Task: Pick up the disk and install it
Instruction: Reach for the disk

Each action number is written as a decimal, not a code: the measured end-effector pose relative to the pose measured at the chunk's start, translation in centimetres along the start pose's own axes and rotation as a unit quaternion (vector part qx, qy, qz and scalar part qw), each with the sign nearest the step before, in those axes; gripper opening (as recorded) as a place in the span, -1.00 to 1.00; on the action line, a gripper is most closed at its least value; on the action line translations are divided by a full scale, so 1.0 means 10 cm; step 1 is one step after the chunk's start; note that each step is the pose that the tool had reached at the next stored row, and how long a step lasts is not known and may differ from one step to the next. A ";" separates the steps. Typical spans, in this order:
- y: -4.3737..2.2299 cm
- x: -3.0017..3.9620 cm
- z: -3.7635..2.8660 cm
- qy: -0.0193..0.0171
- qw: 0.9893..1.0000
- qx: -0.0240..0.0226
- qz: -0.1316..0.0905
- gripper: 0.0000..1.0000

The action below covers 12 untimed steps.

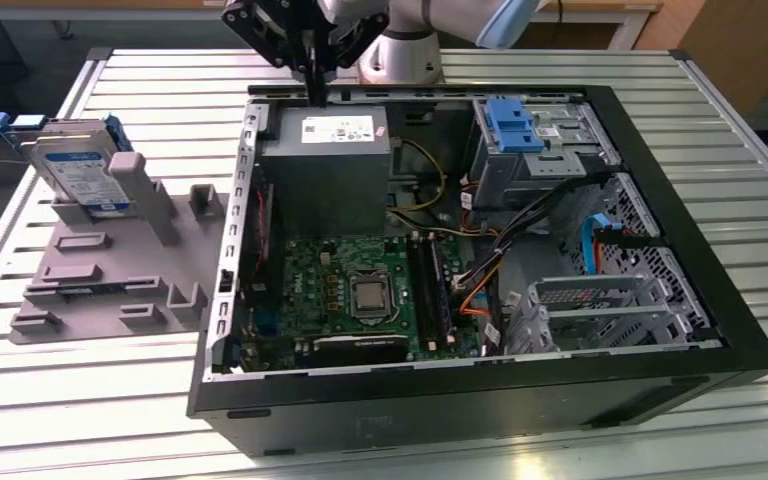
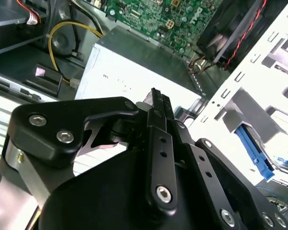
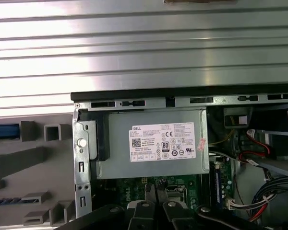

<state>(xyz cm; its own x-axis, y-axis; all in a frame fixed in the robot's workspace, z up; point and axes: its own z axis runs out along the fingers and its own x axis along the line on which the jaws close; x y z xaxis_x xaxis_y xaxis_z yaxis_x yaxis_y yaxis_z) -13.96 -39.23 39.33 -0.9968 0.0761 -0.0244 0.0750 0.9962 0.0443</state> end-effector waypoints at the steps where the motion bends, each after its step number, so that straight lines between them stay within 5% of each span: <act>1: 0.015 0.009 0.001 0.000 1.000 0.000 0.000 -0.70; 12: 0.027 0.027 0.001 0.000 1.000 0.000 0.000 -0.70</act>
<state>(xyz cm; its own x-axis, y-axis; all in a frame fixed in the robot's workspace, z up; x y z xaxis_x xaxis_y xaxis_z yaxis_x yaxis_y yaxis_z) -14.21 -38.94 39.33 -0.9968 0.0762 -0.0245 0.0751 0.9962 0.0444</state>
